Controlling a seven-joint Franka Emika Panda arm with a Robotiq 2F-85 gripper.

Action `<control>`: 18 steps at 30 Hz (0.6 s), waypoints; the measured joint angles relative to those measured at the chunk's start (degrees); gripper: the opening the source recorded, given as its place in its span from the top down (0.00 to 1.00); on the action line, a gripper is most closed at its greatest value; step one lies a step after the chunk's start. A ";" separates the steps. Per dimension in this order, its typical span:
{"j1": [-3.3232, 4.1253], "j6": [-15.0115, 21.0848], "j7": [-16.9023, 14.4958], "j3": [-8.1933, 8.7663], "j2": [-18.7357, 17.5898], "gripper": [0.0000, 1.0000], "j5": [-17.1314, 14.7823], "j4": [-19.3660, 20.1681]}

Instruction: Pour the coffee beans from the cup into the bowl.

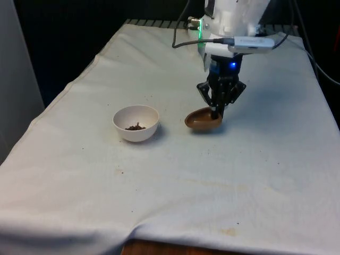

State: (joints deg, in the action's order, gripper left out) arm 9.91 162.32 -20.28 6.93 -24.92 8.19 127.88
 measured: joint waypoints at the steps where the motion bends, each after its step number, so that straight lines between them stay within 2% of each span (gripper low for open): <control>1: 0.00 0.00 0.80 -0.11 0.00 0.98 0.69 0.00; 6: -0.06 -0.06 3.27 -0.52 0.00 0.98 2.86 -0.06; 13: -0.34 -0.06 3.32 -0.80 -0.57 0.97 2.92 -0.17; 15: -0.40 -0.06 3.32 -0.86 -0.69 0.95 2.92 -0.23; 18: -0.69 -0.06 3.32 -1.15 -0.92 0.80 2.92 -0.34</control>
State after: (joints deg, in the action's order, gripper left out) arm 9.22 162.26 -16.96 5.79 -25.84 11.12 127.54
